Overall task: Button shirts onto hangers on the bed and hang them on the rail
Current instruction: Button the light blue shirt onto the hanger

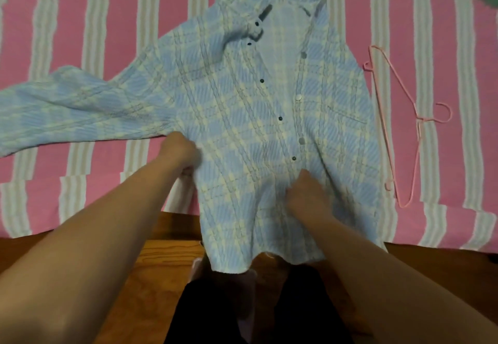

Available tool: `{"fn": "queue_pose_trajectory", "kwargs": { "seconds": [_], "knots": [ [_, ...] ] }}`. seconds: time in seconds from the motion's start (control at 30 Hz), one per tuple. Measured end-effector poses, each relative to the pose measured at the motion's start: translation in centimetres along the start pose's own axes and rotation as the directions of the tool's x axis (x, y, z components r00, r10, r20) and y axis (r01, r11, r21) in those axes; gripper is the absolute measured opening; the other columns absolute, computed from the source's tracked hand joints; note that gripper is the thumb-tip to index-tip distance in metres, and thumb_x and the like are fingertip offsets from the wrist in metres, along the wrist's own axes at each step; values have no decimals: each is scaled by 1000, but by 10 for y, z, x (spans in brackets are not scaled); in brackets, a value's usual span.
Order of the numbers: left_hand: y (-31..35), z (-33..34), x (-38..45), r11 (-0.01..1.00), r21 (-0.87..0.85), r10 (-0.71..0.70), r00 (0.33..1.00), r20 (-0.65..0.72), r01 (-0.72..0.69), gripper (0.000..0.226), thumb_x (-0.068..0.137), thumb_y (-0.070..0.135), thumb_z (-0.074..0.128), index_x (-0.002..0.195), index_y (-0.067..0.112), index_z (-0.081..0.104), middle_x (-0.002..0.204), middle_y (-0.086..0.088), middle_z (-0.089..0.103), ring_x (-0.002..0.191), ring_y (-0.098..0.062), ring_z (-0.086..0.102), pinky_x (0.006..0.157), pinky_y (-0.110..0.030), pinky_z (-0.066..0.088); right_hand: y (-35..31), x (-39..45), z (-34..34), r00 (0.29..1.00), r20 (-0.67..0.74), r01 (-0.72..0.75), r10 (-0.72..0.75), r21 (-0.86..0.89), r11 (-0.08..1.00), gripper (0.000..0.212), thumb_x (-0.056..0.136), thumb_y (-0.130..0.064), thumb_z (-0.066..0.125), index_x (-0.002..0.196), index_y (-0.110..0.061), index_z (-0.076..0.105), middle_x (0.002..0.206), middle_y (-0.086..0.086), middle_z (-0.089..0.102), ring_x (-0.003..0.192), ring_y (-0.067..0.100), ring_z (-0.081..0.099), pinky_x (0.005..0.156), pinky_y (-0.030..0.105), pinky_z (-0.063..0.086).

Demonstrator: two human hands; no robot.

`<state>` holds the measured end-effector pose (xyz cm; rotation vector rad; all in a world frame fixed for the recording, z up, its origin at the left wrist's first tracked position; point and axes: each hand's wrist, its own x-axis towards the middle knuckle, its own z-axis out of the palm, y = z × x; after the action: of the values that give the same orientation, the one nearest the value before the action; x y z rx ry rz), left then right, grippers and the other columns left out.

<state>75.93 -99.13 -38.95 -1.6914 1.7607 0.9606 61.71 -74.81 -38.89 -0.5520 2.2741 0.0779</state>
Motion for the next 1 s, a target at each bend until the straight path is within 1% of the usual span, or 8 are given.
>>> {"fn": "queue_pose_trajectory", "kwargs": {
  "seconds": [0.2,0.33,0.43,0.53,0.63,0.73,0.9,1.0],
  "knots": [
    [-113,-89,39,908,412,222,917,-331,-72,18,98,16,53,112,7,47,104,-36,57,95,-56,59,83,-61,50,-2,-19,24,976,142,185,-164,-148,972,34,100,-13,45,133,-11,53,129,11,57,117,29,56,99,42,48],
    [-107,-76,29,861,463,421,806,-417,-210,33,93,19,65,112,-3,48,106,-34,48,90,-53,55,70,-58,47,-4,-16,15,907,-285,219,-309,-305,927,22,93,-17,59,113,-10,58,106,10,55,93,27,55,73,37,49],
    [-67,-8,-33,754,408,636,727,-259,-514,32,101,38,53,103,7,51,100,-17,53,80,-37,55,62,-43,45,8,6,-2,942,-297,69,-159,-294,953,53,92,-42,59,132,-9,47,124,16,49,112,34,49,87,46,47],
    [-39,71,-80,819,375,454,890,36,-434,57,97,68,36,121,18,46,113,-5,55,99,-27,58,77,-42,52,21,24,-3,992,-121,-71,44,-230,971,80,91,-52,57,151,-13,23,145,18,30,132,39,35,103,53,40],
    [-37,111,-87,827,471,331,943,34,-307,50,101,55,42,125,11,47,121,-8,58,111,-30,56,76,-39,48,25,23,3,969,-225,45,-103,-248,968,52,93,-18,56,139,-1,38,129,23,49,114,39,53,84,45,48],
    [-33,103,-73,871,415,256,964,74,-264,24,103,22,41,112,9,59,111,-11,67,100,-30,63,73,-35,45,23,12,-9,962,-269,56,-38,59,997,35,96,-9,43,130,-9,49,115,10,61,103,31,60,84,41,47],
    [-7,93,-108,764,214,430,727,536,-609,31,103,49,44,95,21,53,100,-10,62,98,-33,63,78,-39,48,16,-37,-12,971,-32,239,-238,250,938,42,102,-19,47,144,-17,47,127,7,61,117,28,57,98,38,43],
    [-2,94,-101,828,237,302,760,575,-508,43,102,60,39,110,22,56,107,-3,65,95,-23,62,86,-40,51,28,-37,-25,900,279,313,-336,122,942,35,104,-37,46,130,-18,60,124,3,64,117,24,59,93,34,40]
  ]
}}
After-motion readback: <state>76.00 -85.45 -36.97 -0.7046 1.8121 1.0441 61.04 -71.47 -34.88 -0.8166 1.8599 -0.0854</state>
